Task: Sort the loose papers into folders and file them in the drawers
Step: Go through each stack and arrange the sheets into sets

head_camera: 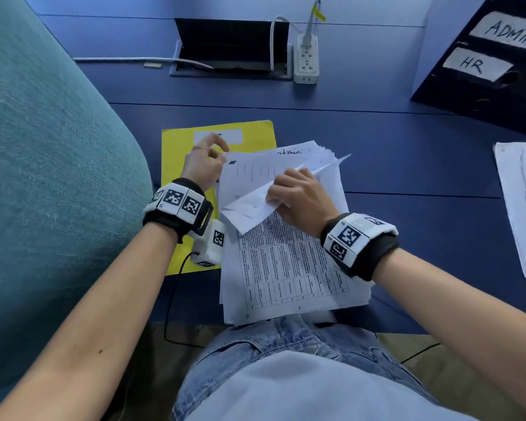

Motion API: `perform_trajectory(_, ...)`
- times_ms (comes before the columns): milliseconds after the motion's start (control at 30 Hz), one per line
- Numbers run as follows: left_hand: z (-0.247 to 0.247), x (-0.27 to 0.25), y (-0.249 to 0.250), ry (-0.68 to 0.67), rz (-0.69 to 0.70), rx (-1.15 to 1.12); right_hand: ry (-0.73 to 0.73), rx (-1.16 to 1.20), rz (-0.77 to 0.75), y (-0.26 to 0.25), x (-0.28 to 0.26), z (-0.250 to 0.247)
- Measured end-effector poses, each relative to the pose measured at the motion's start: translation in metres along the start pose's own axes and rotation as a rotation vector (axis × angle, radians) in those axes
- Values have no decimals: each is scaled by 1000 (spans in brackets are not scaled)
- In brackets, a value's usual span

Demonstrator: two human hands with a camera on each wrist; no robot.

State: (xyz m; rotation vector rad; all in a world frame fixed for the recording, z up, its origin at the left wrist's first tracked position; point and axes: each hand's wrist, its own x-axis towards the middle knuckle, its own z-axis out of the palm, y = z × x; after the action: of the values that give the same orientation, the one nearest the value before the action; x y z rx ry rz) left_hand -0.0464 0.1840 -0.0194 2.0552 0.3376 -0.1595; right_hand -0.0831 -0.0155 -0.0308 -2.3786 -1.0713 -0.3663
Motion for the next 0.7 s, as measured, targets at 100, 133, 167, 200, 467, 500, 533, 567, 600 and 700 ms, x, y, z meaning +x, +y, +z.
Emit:
perform_trajectory(100, 1, -1, -1, -65, 1, 27, -69, -18, -52, -7, -8, -1)
perform_trajectory(133, 2, -3, 0, -108, -5, 18, -92, -27, -52, -10, -9, 0)
perform_trajectory(167, 2, -4, 2, -147, 0, 15, -118, -33, -47, -13, -10, 2)
perform_trajectory(200, 3, -5, 2, -173, 4, 21, -149, -31, -37, -15, -11, 3)
perform_trajectory(467, 5, -8, -2, -101, 90, 204, -344, 38, 20, -33, -16, -1)
perform_trajectory(500, 4, -9, -3, -65, 126, 236, -311, 17, 28, -33, -13, -4)
perform_trajectory(533, 4, -11, -4, -44, 164, 262, -261, -18, 37, -31, -10, -6)
perform_trajectory(567, 4, -13, -3, -41, 197, 271, -203, -50, 63, -28, -7, -7)
perform_trajectory(600, 3, -16, -1, -64, 229, 236, -153, -84, 101, -26, -3, -8)
perform_trajectory(700, 1, -23, 2, -298, 245, 24, -61, -125, 236, -20, 13, -12)
